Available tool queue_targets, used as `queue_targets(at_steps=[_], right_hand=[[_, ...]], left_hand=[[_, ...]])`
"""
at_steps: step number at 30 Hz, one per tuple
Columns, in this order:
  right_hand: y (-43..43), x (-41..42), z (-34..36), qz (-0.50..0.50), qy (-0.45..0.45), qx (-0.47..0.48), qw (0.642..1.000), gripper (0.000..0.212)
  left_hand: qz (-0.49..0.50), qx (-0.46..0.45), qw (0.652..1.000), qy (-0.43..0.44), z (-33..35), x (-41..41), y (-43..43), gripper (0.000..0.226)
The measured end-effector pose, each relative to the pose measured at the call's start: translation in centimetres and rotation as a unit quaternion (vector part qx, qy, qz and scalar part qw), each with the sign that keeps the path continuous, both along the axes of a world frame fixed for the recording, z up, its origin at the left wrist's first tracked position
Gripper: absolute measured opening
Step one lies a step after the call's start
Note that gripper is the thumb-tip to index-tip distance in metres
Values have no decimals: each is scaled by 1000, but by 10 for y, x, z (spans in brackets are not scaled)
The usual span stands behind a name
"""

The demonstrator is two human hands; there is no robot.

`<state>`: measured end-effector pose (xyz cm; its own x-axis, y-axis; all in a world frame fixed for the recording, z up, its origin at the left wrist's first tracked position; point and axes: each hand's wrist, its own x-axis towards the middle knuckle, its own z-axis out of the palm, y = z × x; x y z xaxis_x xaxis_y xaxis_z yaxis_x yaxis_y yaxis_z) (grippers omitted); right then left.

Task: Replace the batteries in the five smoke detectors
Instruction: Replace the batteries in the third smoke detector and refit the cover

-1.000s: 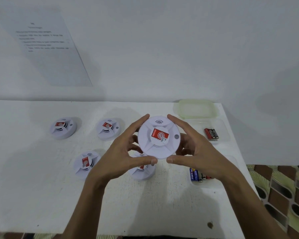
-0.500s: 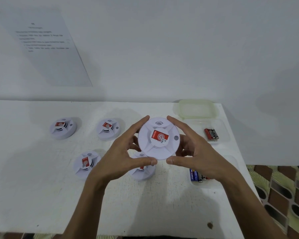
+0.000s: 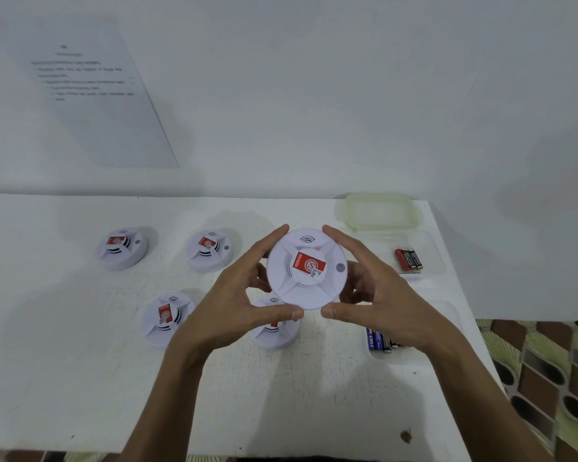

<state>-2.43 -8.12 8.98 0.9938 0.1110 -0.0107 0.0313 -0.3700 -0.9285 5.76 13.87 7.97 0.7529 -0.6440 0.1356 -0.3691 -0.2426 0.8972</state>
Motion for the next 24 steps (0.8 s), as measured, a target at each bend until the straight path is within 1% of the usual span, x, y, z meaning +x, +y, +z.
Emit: queue_targets(at_steps=[24], right_hand=[[1, 1, -3, 3, 2, -12, 1000, 93]], left_hand=[[-2, 0, 1000, 6, -1, 1, 1, 89]])
